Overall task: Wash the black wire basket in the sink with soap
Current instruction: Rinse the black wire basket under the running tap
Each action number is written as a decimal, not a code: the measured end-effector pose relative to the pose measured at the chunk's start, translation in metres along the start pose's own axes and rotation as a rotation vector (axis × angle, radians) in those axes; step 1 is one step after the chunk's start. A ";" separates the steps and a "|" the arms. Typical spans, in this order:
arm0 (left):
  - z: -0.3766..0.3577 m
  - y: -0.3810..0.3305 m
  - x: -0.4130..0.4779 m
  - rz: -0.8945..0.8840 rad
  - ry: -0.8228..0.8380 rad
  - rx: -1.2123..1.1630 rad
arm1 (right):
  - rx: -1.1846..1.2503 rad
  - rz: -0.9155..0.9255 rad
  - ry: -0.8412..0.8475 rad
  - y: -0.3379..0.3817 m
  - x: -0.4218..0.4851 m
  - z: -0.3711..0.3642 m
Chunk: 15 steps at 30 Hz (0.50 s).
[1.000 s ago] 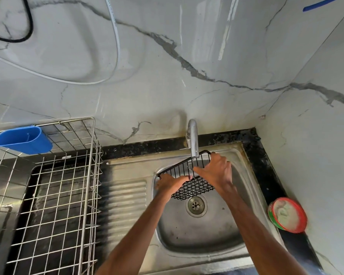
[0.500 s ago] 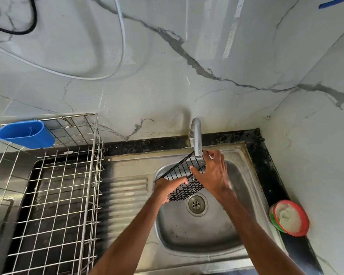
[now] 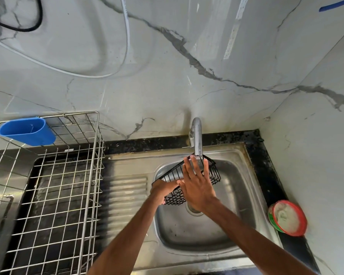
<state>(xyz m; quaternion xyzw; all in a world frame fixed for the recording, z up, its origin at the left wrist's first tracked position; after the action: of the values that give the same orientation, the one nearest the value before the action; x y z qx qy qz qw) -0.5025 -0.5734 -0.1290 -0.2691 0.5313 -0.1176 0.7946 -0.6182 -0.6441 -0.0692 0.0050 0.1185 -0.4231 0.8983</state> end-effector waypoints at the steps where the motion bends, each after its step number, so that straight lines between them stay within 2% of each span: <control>1: 0.000 0.000 0.000 -0.001 0.001 0.008 | 0.000 0.029 0.016 -0.002 0.004 0.001; 6: -0.003 -0.006 -0.007 -0.011 0.047 0.081 | 0.133 0.117 0.038 -0.027 0.017 0.018; 11: -0.008 -0.004 -0.007 -0.005 0.063 0.104 | 0.274 0.064 -0.025 -0.054 0.015 0.021; 15: -0.016 0.005 -0.009 0.006 0.091 0.093 | 0.332 0.031 0.078 -0.059 0.011 0.011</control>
<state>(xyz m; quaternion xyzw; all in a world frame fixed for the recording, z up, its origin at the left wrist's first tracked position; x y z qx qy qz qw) -0.5215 -0.5699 -0.1293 -0.2246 0.5616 -0.1518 0.7818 -0.6540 -0.6913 -0.0559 0.1717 0.0818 -0.4223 0.8863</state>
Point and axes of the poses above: each hand's wrist, its own x-axis towards the middle knuckle, its own z-axis out of the back of the hand, y = z × x, the point moved 7 cm from there along x, towards the middle knuckle, and after that the axes turned 8 degrees about -z, right-handed, at the moved point
